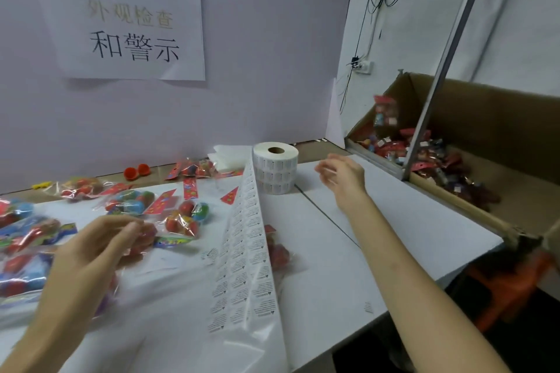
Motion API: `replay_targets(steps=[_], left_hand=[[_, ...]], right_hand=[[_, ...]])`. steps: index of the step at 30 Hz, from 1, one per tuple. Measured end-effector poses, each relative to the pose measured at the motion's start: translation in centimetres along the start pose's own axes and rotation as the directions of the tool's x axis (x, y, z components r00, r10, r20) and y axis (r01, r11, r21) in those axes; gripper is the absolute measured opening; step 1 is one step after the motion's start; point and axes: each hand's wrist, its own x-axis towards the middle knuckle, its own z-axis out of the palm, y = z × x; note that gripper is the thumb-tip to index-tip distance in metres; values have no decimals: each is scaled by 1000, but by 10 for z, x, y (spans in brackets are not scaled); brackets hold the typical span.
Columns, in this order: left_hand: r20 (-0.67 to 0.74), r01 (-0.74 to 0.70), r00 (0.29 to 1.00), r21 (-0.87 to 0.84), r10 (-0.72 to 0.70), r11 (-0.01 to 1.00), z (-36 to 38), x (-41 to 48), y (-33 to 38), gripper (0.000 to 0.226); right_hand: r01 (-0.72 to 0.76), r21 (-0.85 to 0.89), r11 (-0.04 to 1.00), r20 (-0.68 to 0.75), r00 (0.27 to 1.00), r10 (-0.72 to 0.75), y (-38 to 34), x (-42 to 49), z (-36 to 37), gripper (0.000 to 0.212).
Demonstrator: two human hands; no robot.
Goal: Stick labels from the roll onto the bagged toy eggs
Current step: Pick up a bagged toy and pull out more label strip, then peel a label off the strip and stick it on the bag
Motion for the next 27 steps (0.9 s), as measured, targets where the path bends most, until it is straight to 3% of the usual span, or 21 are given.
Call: replay_targets(steps=[2,5,7,10,13,18,20,24,27], left_hand=[[-110,-103,987,149,120,983,3,-5,12,14],[-185,-66,972,387,147,920,6,-4,11,26],[-233,13,956,634,175,773,6,-3,11,27],[-203,181,979,866,-3,466,0,-3,14,53],[-198,241,969,891,-148,384,-8,-5,13,45],[-243,215,970,823,-15,525,-9,-6,12,27],[-276,170,959,745,66,645,-10,-6,10,28],[-364,55,928,332,74,942,-8,2,13,23],[-404,13,914,80,21,997,-7,5,17,26]], right_hand=[[-1,-110,994,72,997,9,16,-11,12,16],[46,-214,976,205,979,-1,24,-25,42,15],[109,-263,958,315,949,-22,25,-37,62,14],[198,-292,935,471,881,-40,23,-57,95,17],[282,-300,911,603,797,-48,26,-81,123,18],[353,-378,856,743,667,54,49,-124,148,16],[339,-387,857,770,631,98,62,-137,147,12],[336,-382,861,795,595,120,81,-150,134,9],[322,-371,871,845,507,173,86,-158,129,13]])
